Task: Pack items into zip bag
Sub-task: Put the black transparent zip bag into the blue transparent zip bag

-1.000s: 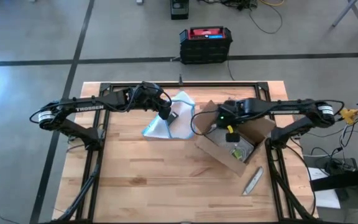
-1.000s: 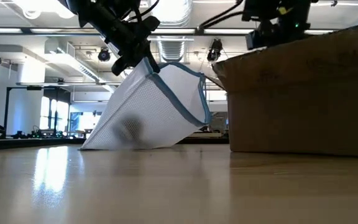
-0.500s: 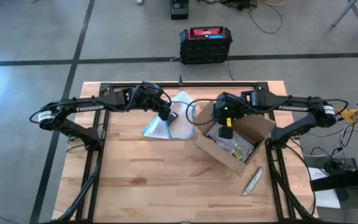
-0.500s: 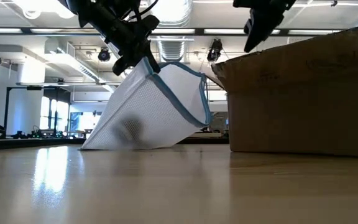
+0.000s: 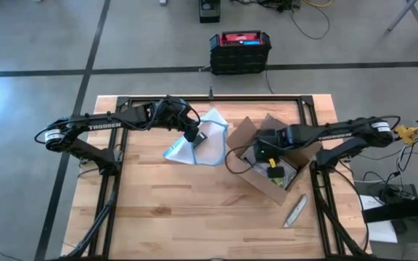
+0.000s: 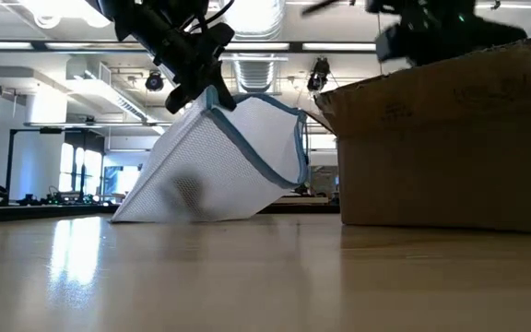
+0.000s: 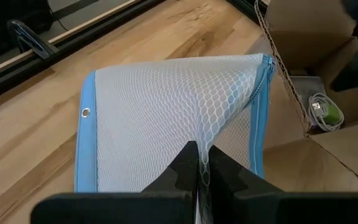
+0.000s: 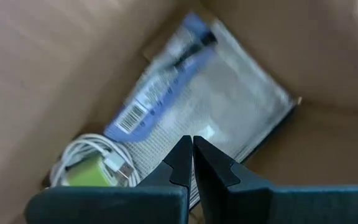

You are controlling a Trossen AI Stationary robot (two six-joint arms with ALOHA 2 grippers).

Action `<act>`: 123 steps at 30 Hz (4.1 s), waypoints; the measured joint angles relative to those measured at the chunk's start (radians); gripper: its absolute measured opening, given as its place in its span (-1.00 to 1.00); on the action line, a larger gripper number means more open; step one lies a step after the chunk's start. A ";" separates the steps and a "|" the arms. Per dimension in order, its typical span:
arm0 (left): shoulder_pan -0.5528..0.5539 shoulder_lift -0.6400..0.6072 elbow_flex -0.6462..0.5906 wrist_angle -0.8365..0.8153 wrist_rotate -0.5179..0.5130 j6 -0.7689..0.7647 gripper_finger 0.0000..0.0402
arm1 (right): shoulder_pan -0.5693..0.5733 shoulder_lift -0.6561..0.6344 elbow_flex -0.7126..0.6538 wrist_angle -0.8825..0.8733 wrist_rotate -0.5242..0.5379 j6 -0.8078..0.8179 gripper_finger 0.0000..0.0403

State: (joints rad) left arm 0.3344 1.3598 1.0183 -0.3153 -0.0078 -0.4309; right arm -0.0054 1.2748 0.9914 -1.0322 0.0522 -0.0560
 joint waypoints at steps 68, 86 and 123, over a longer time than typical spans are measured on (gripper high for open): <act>0.000 0.000 0.000 0.047 -0.011 -0.058 -1.00 | -0.144 -0.047 0.153 0.084 0.027 -0.171 -1.00; 0.000 -0.005 0.082 -0.115 -0.002 -0.067 -1.00 | -0.227 0.152 0.460 0.068 0.028 -0.169 -1.00; 0.152 -0.021 0.271 -0.646 0.248 -0.056 -1.00 | -0.043 0.342 0.460 0.787 0.389 -0.117 -1.00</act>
State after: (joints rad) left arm 0.4867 1.3388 1.2892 -0.9617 0.2401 -0.4869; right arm -0.0487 1.6173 1.4517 -0.2456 0.4407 -0.1734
